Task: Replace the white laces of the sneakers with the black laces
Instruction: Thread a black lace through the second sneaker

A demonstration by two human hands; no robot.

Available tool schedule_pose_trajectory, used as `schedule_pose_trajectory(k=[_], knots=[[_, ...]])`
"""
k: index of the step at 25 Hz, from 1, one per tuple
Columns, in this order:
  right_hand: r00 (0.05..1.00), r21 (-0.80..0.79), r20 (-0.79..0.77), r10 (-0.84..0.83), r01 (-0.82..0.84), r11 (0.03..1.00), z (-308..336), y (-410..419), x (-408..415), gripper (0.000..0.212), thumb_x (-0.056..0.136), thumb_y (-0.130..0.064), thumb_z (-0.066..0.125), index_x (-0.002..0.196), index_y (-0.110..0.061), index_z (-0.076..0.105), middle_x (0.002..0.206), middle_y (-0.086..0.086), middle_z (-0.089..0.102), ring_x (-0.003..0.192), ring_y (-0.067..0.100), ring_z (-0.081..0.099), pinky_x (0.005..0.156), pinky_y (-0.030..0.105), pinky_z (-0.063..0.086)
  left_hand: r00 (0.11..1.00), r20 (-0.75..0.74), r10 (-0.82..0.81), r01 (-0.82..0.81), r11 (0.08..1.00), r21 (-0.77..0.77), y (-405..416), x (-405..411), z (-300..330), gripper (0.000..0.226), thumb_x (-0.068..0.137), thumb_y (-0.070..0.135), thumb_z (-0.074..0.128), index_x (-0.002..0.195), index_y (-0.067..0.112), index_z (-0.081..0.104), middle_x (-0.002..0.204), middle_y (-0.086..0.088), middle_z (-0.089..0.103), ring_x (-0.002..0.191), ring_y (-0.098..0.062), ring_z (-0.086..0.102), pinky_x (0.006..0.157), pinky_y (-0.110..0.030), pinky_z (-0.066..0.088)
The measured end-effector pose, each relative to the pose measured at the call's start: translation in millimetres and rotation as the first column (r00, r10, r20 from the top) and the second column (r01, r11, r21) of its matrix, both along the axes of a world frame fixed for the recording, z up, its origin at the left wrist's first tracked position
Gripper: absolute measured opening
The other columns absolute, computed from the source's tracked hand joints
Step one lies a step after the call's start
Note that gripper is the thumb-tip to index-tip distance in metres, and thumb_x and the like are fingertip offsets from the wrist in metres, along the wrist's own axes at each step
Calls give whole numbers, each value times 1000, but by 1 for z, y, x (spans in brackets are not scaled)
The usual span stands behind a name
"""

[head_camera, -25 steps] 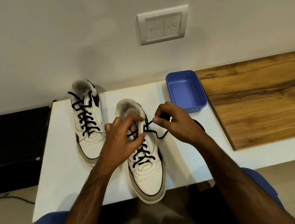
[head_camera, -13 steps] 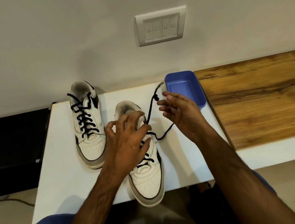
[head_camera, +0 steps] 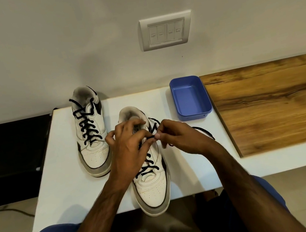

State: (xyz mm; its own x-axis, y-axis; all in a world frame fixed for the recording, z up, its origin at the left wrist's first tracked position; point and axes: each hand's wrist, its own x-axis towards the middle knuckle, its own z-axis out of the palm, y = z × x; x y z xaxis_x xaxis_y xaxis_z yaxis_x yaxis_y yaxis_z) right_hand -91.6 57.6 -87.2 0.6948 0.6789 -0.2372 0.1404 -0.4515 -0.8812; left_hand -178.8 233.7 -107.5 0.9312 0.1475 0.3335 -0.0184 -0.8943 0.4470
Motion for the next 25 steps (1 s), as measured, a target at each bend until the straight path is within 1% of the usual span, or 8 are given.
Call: schedule_pose_trajectory(k=[3,7,9,11,13,16,21,25], knots=[[1000,33,-20,-16,16,999,8,-10,6,25,99,-34,59,87,-14,64,73,-5,63,65,5,55,65,22,47,1000,-4,-5,5,1000,-2,1,0,-3,14,87,45,72,87,31,72,129,8,57,124,-20,45,95,-42,21],[951,392,-300,-80,199,898,16,-17,6,33,101,-31,56,74,-11,54,66,1,46,65,13,47,72,30,41,1000,14,-16,17,1000,-26,4,0,-6,17,88,48,66,85,31,70,129,11,56,122,-17,48,95,-43,23],[865,583,-494,-88,405,704,21,-19,10,33,99,-27,54,68,-14,53,65,2,40,64,15,43,76,34,42,1000,12,-23,24,999,-39,6,0,-8,20,88,51,63,83,32,69,128,13,56,121,-15,48,94,-42,22],[760,670,-649,-41,596,443,24,-27,17,34,99,-27,53,65,-17,54,72,2,50,69,16,50,76,31,43,999,4,-37,37,998,-47,7,0,-9,21,87,52,63,83,32,68,127,13,56,121,-13,49,94,-41,22],[675,652,-738,-12,717,247,23,-33,23,30,97,-30,57,69,-18,57,83,2,61,80,17,58,75,28,45,999,4,-51,51,998,-30,9,0,-9,20,87,51,65,82,31,68,127,12,56,122,-14,49,95,-42,22],[584,581,-811,-37,811,64,16,-35,27,23,94,-33,62,78,-18,55,85,2,68,86,18,65,75,29,50,997,5,-72,72,997,22,11,0,-10,21,86,51,63,83,31,68,128,10,57,122,-16,49,95,-45,23],[557,559,-829,-46,828,-43,19,-44,31,27,92,-39,63,75,-19,59,67,-4,60,68,10,60,68,24,48,998,10,-67,66,997,40,13,2,-12,24,85,53,58,82,31,68,128,10,57,121,-19,51,96,-45,22],[589,591,-806,-53,806,-37,19,-48,29,24,97,-35,58,88,-15,68,75,-2,62,71,9,60,65,23,50,997,19,-77,76,996,45,14,-1,-14,22,86,54,57,82,33,66,131,10,55,122,-17,50,96,-40,19]])
